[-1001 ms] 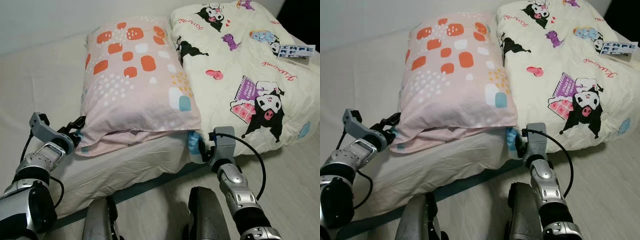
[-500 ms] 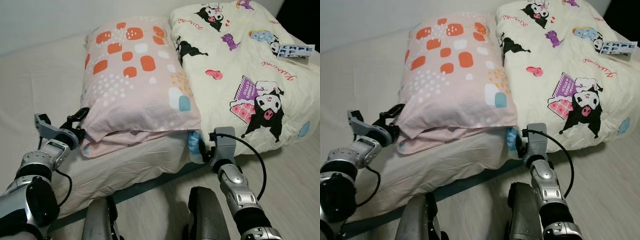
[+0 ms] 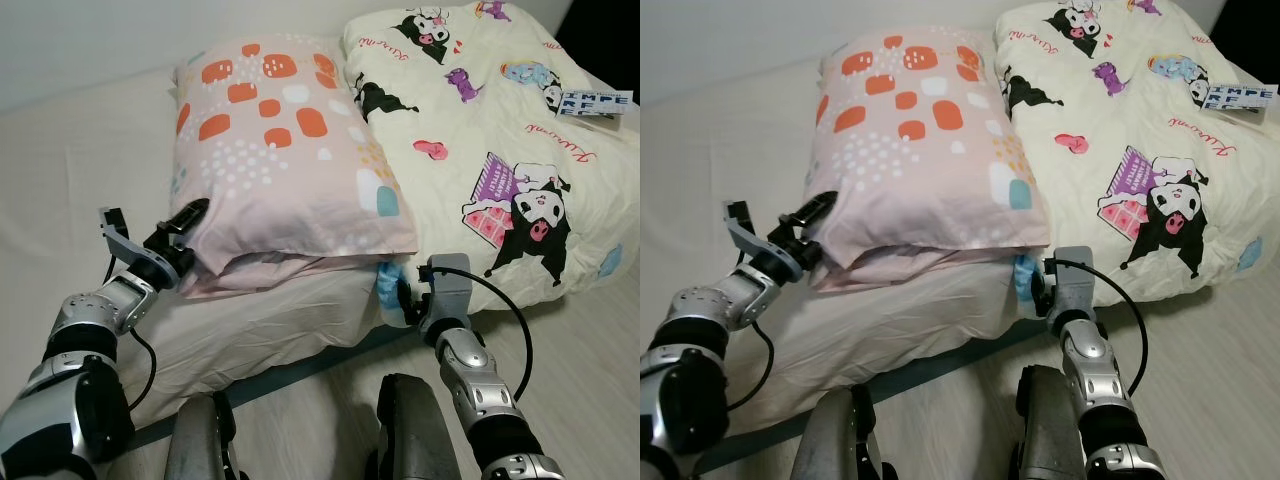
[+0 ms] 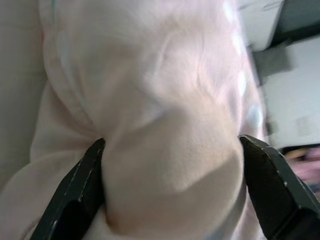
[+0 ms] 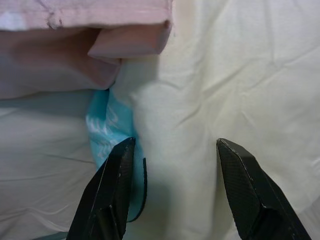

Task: Clean up the room

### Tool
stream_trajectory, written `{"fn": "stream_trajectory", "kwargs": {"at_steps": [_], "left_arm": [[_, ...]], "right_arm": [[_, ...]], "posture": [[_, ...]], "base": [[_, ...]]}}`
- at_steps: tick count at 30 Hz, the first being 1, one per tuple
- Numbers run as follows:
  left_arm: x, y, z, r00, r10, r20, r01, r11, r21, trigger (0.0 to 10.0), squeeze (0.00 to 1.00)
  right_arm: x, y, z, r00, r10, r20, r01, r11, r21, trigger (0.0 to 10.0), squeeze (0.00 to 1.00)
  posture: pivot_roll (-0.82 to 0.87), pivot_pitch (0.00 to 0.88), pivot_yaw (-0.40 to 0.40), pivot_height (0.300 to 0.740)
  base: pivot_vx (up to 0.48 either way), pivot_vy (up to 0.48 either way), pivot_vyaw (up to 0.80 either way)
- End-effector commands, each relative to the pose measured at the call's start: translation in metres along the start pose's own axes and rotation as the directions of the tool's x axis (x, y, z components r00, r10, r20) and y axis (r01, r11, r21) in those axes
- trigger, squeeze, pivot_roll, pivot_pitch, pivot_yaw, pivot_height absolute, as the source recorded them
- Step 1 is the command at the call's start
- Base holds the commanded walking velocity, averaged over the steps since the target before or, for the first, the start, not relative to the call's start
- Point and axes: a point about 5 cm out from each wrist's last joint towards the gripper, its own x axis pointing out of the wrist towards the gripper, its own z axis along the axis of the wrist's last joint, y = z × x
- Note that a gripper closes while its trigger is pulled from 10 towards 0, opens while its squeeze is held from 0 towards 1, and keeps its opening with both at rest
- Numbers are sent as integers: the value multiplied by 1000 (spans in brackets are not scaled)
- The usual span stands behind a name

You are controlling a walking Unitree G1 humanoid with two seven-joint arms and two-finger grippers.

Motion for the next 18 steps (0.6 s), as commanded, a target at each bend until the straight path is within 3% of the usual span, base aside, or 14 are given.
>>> {"fn": "stream_trajectory", "kwargs": {"at_steps": [1,4,8,13,15,16,18], "left_arm": [[-2,9,-10,997,69,-42,-66,996,62,10000,0],[5,5,-19,988,121,-91,-106,983,149,10000,0],[12,-2,-33,980,123,-155,-92,976,195,10000,0],[19,-12,-43,985,101,-139,-89,992,90,10000,0],[19,-12,-43,985,101,-139,-89,992,90,10000,0],[21,-15,-54,977,108,-183,-100,994,50,10000,0],[22,-15,-64,964,124,-234,-115,992,54,10000,0]], "right_arm": [[-3,2,-11,999,8,-47,-8,1000,0,10000,0],[-3,2,-11,999,10,-48,-10,1000,-1,10000,0],[-4,2,-12,999,9,-52,-9,1000,-2,10000,0],[-4,3,-13,998,10,-55,-10,1000,-1,10000,0],[-4,3,-13,998,10,-55,-10,1000,-1,10000,0],[-4,4,-13,998,11,-56,-11,1000,0,10000,0],[-4,4,-13,998,11,-56,-11,1000,0,10000,0]], "posture": [[31,289,17,552],[30,291,17,552],[30,291,17,552],[34,293,18,552],[34,293,18,552],[36,293,19,552],[36,293,19,552]], "base": [[0,0,0],[0,0,0],[0,0,0],[0,0,0],[0,0,0],[0,0,0],[0,0,0]]}}
